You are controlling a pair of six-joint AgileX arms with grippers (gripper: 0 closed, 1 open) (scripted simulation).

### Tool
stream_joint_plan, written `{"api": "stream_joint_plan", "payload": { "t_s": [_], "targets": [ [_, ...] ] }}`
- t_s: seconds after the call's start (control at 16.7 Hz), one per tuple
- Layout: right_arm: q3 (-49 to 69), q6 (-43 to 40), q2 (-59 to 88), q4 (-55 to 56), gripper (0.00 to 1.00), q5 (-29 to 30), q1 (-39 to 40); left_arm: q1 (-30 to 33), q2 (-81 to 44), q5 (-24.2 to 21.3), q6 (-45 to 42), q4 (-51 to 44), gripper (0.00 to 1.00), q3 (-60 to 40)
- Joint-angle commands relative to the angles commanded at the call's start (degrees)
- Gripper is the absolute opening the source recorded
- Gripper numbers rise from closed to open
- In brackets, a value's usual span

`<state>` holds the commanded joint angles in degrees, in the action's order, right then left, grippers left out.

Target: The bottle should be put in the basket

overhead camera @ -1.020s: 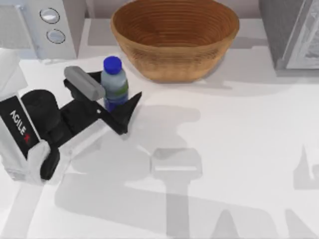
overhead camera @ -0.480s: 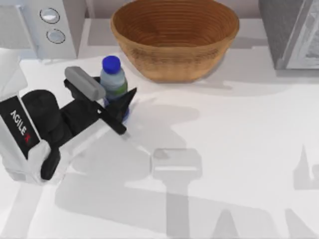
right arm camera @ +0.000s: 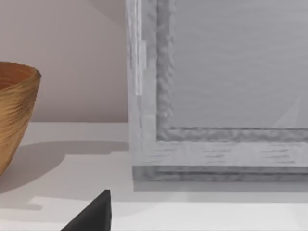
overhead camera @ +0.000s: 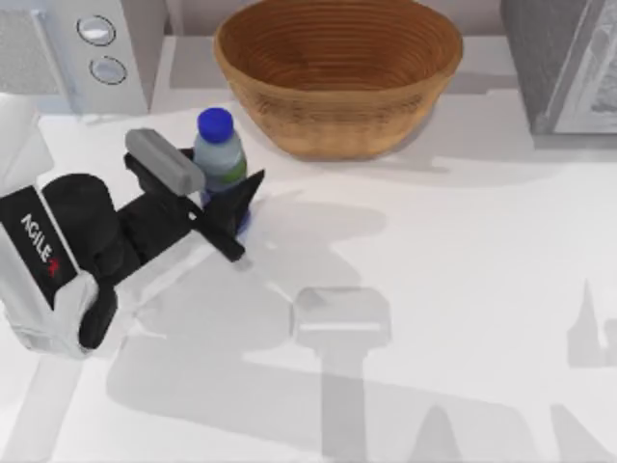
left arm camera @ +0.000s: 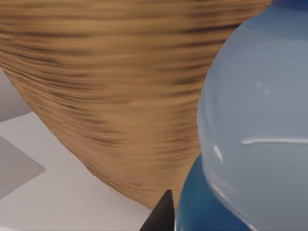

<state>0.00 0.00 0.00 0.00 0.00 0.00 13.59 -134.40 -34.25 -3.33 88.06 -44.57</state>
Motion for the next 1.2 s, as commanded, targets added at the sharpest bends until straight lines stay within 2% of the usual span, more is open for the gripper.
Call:
{"api": "stream_joint_plan", "payload": {
  "t_s": [0.3,0.48,0.9,1.08,1.2],
  "targets": [
    [0.0,0.0,0.0,0.0,1.0,0.0,0.0,-0.97,2.22,-1.3,-0.25,-1.03,0.0,1.5],
    [0.0,0.0,0.0,0.0,1.0,0.0,0.0,-4.32,9.49,-4.82,-0.57,-4.2,0.0,6.04],
    [0.0,0.0,0.0,0.0,1.0,0.0,0.0,-16.09,34.91,-15.39,-1.2,-14.27,0.0,20.64],
    [0.0,0.0,0.0,0.0,1.0,0.0,0.0,-19.26,40.73,-18.51,-1.44,-17.0,0.0,24.69],
    [0.0,0.0,0.0,0.0,1.0,0.0,0.0,-19.78,41.58,-19.06,-1.5,-17.44,0.0,25.36]
  ]
}}
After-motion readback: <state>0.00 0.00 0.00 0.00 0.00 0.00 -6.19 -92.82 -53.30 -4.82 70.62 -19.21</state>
